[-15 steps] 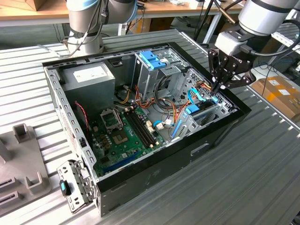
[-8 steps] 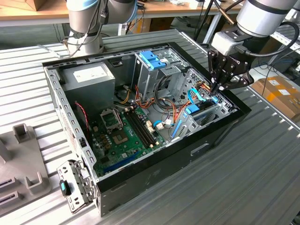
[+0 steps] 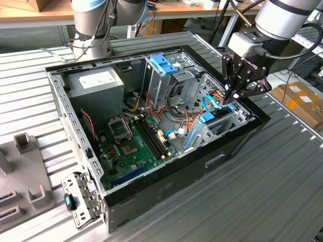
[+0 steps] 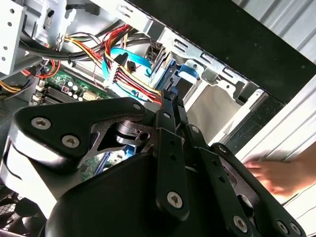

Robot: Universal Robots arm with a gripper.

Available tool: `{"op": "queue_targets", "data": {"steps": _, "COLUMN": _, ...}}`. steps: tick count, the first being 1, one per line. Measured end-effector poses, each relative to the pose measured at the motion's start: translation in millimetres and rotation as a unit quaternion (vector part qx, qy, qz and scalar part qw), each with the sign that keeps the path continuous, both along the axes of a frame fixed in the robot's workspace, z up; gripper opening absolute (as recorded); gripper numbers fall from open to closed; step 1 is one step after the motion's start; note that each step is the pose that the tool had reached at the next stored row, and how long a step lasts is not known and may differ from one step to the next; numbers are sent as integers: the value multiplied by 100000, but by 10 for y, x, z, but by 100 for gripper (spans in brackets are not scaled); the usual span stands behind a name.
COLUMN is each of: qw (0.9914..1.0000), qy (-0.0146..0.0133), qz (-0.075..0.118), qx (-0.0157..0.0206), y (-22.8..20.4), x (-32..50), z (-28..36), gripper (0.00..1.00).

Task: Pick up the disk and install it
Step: 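Insert the second disk wire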

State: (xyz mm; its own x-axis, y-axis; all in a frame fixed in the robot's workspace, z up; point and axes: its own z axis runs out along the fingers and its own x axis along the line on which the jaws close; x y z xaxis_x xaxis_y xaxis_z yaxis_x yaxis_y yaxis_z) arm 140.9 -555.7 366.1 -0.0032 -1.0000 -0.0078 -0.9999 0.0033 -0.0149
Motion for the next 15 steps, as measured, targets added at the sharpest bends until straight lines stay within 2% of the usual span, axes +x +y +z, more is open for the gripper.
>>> {"op": "queue_targets", "data": {"steps": 2, "qw": 100000, "qy": 96, "qz": 8, "qx": 2, "y": -1, "x": 1, "z": 0, "gripper": 16}}
{"op": "queue_targets", "data": {"steps": 4, "qw": 99997, "qy": 128, "qz": 11, "qx": 788, "y": 0, "x": 2, "z": -3, "gripper": 16}}
{"op": "queue_targets", "data": {"steps": 9, "qw": 99996, "qy": 428, "qz": 8, "qx": 794, "y": -1, "x": 24, "z": -68, "gripper": 16}}
{"op": "queue_targets", "data": {"steps": 12, "qw": 99996, "qy": 437, "qz": 79, "qx": 788, "y": 0, "x": 25, "z": -71, "gripper": 16}}
{"op": "queue_targets", "data": {"steps": 15, "qw": 99989, "qy": 448, "qz": 1176, "qx": 785, "y": 0, "x": 24, "z": -80, "gripper": 16}}
